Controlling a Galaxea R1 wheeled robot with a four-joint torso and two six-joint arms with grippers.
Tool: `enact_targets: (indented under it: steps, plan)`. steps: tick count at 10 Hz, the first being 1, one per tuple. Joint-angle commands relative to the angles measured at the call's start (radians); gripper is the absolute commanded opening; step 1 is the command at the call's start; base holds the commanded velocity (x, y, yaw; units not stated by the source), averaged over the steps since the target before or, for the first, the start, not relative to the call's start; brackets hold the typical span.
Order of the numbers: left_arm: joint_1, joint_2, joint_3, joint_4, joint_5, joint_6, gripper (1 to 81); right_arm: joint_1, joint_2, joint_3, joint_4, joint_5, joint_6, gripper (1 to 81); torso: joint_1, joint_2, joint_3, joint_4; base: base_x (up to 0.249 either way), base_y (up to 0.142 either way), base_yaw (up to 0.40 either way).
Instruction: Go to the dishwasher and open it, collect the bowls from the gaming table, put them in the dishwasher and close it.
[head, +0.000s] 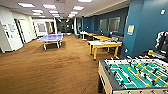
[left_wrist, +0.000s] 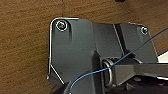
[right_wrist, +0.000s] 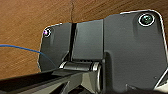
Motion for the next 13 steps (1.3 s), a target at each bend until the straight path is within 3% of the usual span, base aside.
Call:
enact_targets:
  steps: [1, 13]
  plan:
    - [-0.040, -0.009, -0.002, 0.001, 0.045, 0.003, 81.1, 0.049, 0.006, 0.009, -0.004, -0.042, -0.003, 81.1, 0.000, 0.000, 0.000, 0.000, 0.118, 0.000, 0.000]
    - [-0.040, -0.009, -0.005, 0.001, 0.045, 0.002, 81.1, 0.049, 0.006, 0.009, -0.004, -0.042, -0.003, 81.1, -0.001, 0.000, 0.000, 0.000, 0.116, 0.053, 0.000]
